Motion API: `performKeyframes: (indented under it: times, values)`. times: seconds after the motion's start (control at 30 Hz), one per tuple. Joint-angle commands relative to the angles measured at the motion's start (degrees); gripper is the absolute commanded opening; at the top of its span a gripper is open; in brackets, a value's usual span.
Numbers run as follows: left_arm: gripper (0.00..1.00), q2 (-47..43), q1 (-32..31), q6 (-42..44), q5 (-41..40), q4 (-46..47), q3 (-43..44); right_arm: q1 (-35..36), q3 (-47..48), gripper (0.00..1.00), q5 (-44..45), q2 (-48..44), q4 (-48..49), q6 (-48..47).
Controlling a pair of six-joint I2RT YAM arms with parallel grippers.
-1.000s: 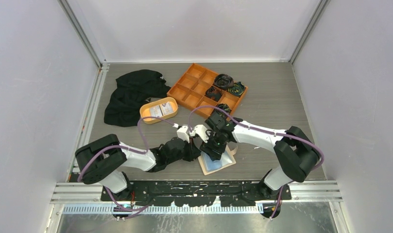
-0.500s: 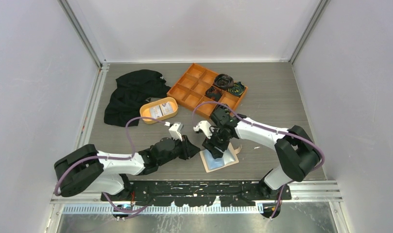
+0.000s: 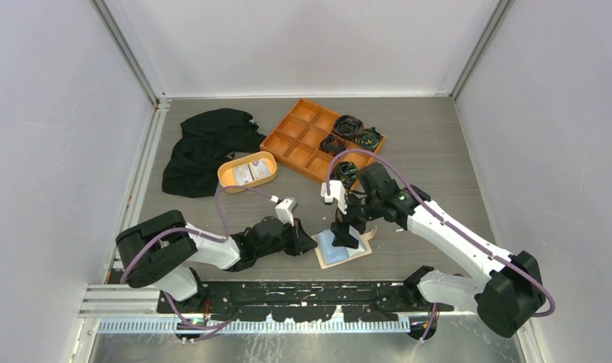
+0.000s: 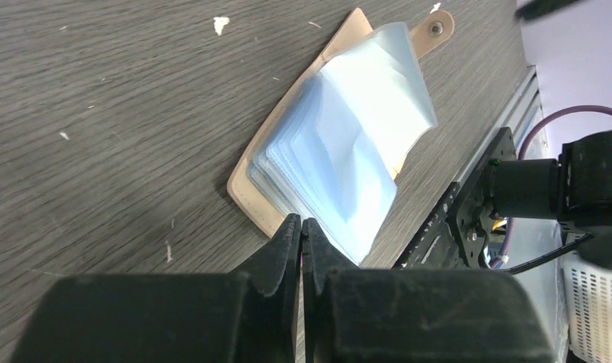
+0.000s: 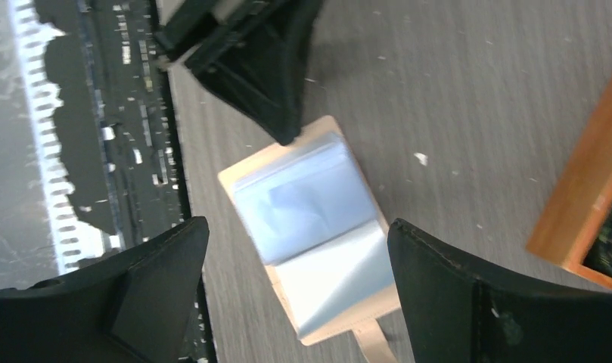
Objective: Put the credit cards into the card holder
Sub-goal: Open the card holder at the center of the board.
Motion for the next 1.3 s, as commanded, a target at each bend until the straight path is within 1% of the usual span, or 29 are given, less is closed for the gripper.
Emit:
performKeyframes:
  times: [0.0, 0.17, 0.23, 0.3, 0.43, 0.63, 0.83, 0.93, 0.97, 1.1, 1.27]
  values:
    - [0.04, 0.95, -0.54, -0.55, 1.23, 5.81, 2.69, 1.83, -2.97, 0.92, -6.04, 0.09, 2.75, -3.07]
    - [0.03, 3.14, -1.38, -0.59, 0.88, 6.09, 4.09, 5.78, -0.37, 0.86, 5.30, 9.88, 3.06, 1.33]
    - [0.03, 3.90, -1.51, -0.65, 0.37, 6.28, 4.19, 6.99, -0.08, 0.87, 9.62, 12.42, 4.76, 3.73]
    - [0.03, 4.25, -1.50, -0.66, -1.49, 6.30, 3.66, 8.04, -0.26, 0.92, 13.25, 13.87, 6.25, 5.66]
    - [0.01, 4.02, -1.50, -1.11, -5.52, 6.33, 1.45, 10.09, -0.27, 0.99, 16.62, 15.24, 7.98, 7.35]
    - [0.00, 4.14, -1.40, -1.97, -7.80, 9.47, -1.29, 13.77, -0.11, 1.00, 21.07, 17.84, 9.39, 7.68]
    - [0.00, 4.48, -1.43, -2.58, -9.16, 14.97, -4.43, 15.31, -0.27, 0.99, 22.77, 19.64, 9.61, 7.85]
    - [0.00, 3.96, -1.39, -2.59, -9.48, 15.76, -5.31, 15.68, -0.16, 0.99, 23.50, 20.14, 9.34, 7.41]
    - [0.00, 3.68, -1.40, -2.59, -9.50, 15.79, -5.49, 15.66, -0.11, 0.99, 23.95, 20.30, 9.09, 7.22]
    - [0.00, 2.50, -1.42, -2.37, -9.45, 15.71, -6.04, 15.73, -0.12, 0.91, 25.77, 20.48, 8.65, 6.10]
    - [0.00, 2.25, -1.46, -2.24, -7.74, 16.05, -5.97, 15.73, 0.54, 0.76, 27.36, 21.29, 7.43, 5.24]
